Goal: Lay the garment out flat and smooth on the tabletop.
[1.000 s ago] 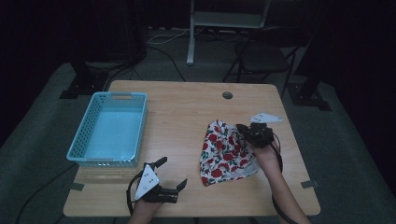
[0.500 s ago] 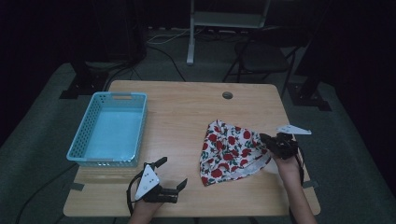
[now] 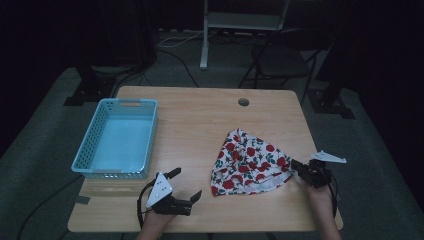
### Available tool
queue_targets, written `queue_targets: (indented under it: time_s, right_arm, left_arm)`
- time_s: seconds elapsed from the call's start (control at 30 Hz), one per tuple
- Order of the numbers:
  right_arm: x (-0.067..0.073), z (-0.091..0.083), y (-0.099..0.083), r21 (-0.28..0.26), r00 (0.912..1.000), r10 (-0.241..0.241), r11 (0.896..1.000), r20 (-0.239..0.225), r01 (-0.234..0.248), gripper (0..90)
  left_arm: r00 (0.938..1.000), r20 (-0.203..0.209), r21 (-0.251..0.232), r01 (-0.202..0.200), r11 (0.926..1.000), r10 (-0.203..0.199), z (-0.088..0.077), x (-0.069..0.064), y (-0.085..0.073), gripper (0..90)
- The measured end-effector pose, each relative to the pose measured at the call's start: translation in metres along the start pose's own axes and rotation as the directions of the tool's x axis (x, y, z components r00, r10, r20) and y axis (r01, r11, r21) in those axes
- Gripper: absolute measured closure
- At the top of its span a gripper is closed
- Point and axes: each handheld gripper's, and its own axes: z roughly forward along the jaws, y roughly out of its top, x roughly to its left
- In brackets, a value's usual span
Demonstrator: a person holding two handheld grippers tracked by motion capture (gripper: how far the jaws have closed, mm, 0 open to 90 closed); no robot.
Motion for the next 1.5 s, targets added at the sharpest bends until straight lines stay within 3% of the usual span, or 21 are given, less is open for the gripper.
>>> queue_targets:
  time_s: [0.2, 0.3, 0.47, 0.57, 0.63, 0.67, 0.77, 1.03, 1.07, 1.2, 1.27, 1.33, 1.5]
  right_arm:
    - [-0.001, -0.013, -0.018, -0.004, 1.0, 0.003, 1.0, 0.008, -0.003, 85.2]
    - [0.001, -0.02, -0.025, 0.0, 0.9999, 0.001, 1.0, 0.01, -0.001, 85.2]
    - [0.004, -0.028, -0.036, 0.002, 0.9999, -0.007, 1.0, 0.01, 0.007, 84.7]
    - [0.007, -0.034, -0.043, -0.013, 0.9998, 0.005, 1.0, -0.018, -0.005, 76.1]
    - [0.01, -0.037, -0.046, -0.034, 0.9991, -0.005, 0.999, -0.043, 0.003, 61.3]
    - [0.012, -0.038, -0.046, -0.043, 0.999, -0.01, 0.999, -0.044, 0.009, 53.5]
    - [0.014, -0.039, -0.047, -0.062, 0.9977, -0.015, 0.998, -0.066, 0.011, 45.1]
    - [0.019, -0.037, -0.049, -0.059, 0.9949, -0.07, 0.996, -0.073, 0.065, 36.9]
    - [0.02, -0.037, -0.049, -0.06, 0.9943, -0.078, 0.995, -0.073, 0.074, 36.6]
    - [0.019, -0.038, -0.049, -0.064, 0.9947, -0.066, 0.996, -0.079, 0.061, 36.5]
    - [0.018, -0.037, -0.049, -0.065, 0.9948, -0.065, 0.996, -0.079, 0.06, 36.5]
    - [0.018, -0.037, -0.049, -0.061, 0.9946, -0.064, 0.996, -0.082, 0.059, 36.5]
    - [0.018, -0.037, -0.049, -0.064, 0.9943, -0.065, 0.996, -0.084, 0.059, 36.5]
  left_arm:
    - [0.9994, 0.033, 0.059, -0.009, 0.9982, 0.007, 0.013, -0.004, 0.007, 0.5]
    - [0.9981, 0.048, 0.084, -0.042, 0.9956, 0.038, 0.021, -0.007, 0.014, 0.6]
    - [0.9981, 0.033, 0.109, -0.056, 0.9924, 0.053, 0.037, -0.007, 0.027, 0.6]
    - [0.9993, 0.002, 0.115, -0.039, 0.9926, 0.039, 0.046, -0.003, 0.034, 0.5]
    - [0.9993, -0.019, 0.107, -0.031, 0.9938, 0.034, 0.053, 0.0, 0.04, 0.5]
    - [0.9991, -0.024, 0.105, -0.033, 0.9939, 0.035, 0.056, 0.002, 0.044, 0.6]
    - [0.9987, -0.019, 0.119, -0.045, 0.9918, 0.048, 0.066, 0.004, 0.053, 0.6]
    - [0.999, 0.025, 0.214, -0.042, 0.9759, 0.038, 0.103, 0.001, 0.061, 0.8]
    - [0.9982, 0.049, 0.22, -0.043, 0.9746, 0.033, 0.107, 0.001, 0.061, 5.6]
    - [0.9975, 0.05, 0.268, -0.061, 0.9614, 0.05, 0.124, -0.004, 0.063, 7.5]
    - [0.9961, 0.07, 0.278, -0.072, 0.9578, 0.054, 0.133, -0.005, 0.065, 16.7]
    - [0.9962, 0.062, 0.296, -0.077, 0.9523, 0.061, 0.142, -0.006, 0.067, 16.7]
    - [0.9982, 0.057, 0.333, -0.038, 0.942, 0.021, 0.164, -0.007, 0.07, 16.7]
